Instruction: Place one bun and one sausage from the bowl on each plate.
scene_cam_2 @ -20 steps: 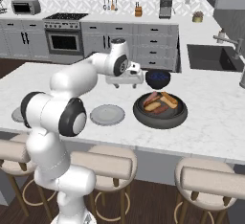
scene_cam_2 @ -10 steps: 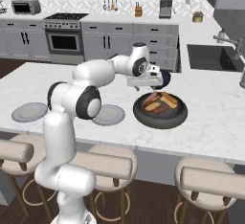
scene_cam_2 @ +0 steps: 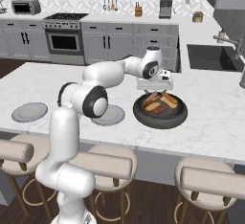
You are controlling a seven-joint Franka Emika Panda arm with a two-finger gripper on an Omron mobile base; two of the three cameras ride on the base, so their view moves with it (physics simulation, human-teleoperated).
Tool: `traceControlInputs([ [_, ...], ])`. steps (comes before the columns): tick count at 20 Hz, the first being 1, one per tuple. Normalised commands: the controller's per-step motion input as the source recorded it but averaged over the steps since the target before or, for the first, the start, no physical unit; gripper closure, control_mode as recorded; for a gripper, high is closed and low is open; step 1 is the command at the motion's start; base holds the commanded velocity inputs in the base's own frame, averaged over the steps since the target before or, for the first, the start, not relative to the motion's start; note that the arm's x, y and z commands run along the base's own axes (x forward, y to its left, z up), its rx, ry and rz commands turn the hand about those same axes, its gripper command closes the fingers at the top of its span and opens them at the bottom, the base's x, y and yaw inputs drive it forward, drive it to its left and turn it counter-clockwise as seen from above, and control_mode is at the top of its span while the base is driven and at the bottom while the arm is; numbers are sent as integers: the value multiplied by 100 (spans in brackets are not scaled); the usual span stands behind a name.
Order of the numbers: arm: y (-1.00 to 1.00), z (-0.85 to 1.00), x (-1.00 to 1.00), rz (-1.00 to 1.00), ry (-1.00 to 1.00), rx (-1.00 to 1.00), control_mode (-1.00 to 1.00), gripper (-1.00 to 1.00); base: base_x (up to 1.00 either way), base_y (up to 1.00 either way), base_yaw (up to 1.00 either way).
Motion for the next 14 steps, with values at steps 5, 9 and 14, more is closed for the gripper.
traceControlInputs([
  [5, 8, -50, -18, 3, 0, 0, -100, -100, 0, 0, 0],
  [9, 11, -13, -14, 2, 0, 0, -100, -100, 0, 0, 0],
  [14, 13, -31, -11, 0, -1, 0, -100, -100, 0, 0, 0],
])
